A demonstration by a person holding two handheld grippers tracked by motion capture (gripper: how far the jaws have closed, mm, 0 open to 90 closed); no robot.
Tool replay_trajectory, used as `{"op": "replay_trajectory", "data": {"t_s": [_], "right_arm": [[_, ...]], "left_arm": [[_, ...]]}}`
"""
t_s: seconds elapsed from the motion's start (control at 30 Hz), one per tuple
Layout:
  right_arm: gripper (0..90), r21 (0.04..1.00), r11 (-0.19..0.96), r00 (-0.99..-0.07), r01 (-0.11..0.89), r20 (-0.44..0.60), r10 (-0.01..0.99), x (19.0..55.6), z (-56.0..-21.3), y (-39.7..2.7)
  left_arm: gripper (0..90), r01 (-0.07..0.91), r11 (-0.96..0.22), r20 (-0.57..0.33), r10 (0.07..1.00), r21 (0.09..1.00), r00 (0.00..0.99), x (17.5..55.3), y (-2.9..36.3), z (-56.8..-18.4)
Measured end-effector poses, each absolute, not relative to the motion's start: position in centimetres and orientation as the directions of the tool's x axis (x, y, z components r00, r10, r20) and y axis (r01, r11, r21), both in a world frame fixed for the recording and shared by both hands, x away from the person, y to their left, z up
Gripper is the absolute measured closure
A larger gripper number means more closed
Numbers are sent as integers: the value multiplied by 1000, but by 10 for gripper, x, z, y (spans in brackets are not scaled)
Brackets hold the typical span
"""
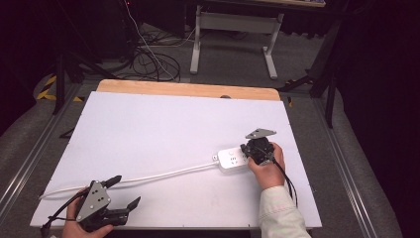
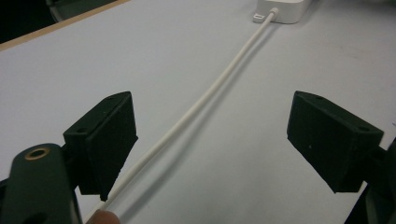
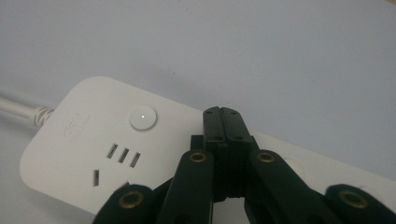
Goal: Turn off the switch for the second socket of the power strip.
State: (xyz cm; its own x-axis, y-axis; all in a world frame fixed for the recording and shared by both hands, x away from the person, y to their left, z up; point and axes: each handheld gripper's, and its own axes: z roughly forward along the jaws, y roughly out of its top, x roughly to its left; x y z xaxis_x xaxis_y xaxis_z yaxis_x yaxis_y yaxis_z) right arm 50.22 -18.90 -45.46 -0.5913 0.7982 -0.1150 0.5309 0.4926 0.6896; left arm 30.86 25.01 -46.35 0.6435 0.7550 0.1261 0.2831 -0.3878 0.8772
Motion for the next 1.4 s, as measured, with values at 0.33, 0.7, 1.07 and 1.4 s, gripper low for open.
{"op": "replay_trajectory", "data": {"t_s": [0.33, 0.7, 1.07, 1.4], "right_arm": [[900, 694, 475, -583, 541, -98, 807, 502, -455, -190], [900, 691, 473, -579, 547, -96, 810, 502, -455, -190], [900, 698, 468, -568, 542, -106, 816, 500, -456, -188], [900, 737, 457, -567, 499, -122, 815, 494, -448, -190]], "left_arm": [[164, 280, -387, 127, 755, 878, 644, 308, 250, -463], [163, 280, -388, 128, 755, 878, 643, 308, 250, -463], [162, 281, -388, 127, 755, 878, 644, 308, 250, -463], [162, 282, -386, 125, 755, 878, 644, 308, 250, -463]]}}
